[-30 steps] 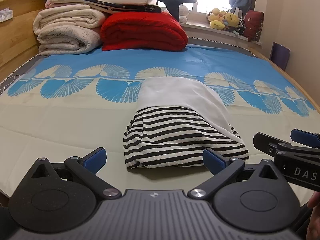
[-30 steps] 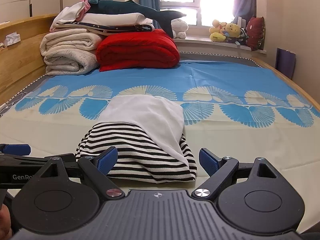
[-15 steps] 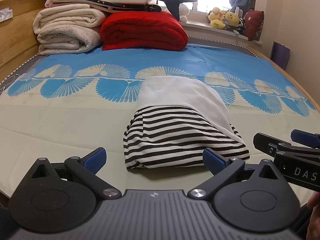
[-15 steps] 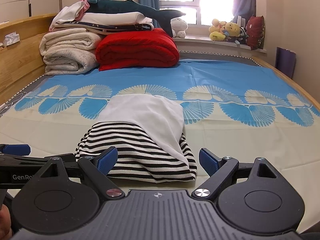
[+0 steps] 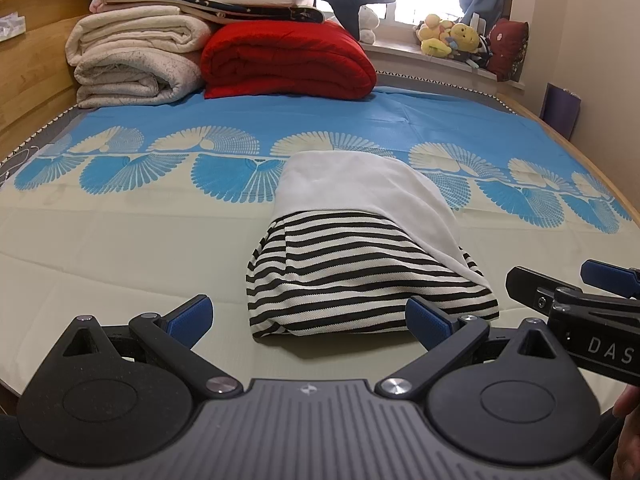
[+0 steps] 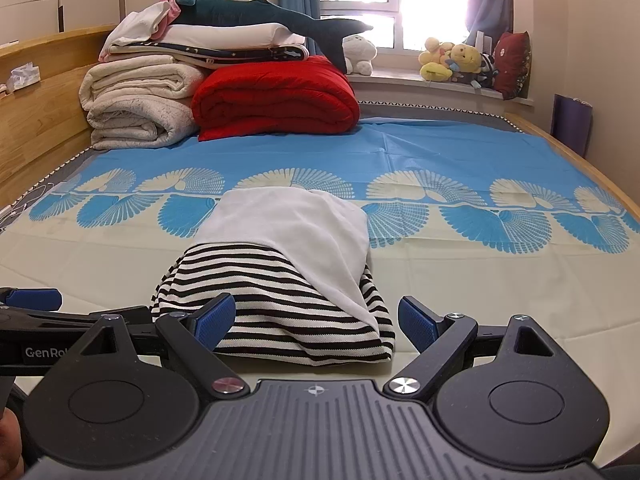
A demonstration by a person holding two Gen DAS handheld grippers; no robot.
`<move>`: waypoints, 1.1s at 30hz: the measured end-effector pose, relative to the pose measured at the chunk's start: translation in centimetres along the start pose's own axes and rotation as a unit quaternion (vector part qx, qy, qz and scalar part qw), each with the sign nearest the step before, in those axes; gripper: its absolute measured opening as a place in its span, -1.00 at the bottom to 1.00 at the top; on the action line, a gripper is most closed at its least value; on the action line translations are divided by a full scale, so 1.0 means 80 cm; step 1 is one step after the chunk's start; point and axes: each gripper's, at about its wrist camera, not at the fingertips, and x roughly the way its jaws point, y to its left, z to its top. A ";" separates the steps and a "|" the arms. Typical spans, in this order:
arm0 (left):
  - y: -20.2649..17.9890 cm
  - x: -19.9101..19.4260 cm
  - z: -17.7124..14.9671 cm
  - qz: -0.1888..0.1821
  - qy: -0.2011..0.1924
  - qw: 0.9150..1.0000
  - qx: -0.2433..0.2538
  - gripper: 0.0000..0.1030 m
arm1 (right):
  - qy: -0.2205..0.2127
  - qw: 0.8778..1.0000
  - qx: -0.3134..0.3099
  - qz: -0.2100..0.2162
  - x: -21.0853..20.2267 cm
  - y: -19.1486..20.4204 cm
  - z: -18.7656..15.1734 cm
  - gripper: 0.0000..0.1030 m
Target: Fold small clothes
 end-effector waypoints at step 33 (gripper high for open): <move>0.002 0.002 0.000 -0.001 -0.001 1.000 -0.001 0.99 | 0.000 1.000 0.000 0.000 0.000 0.000 0.000 0.73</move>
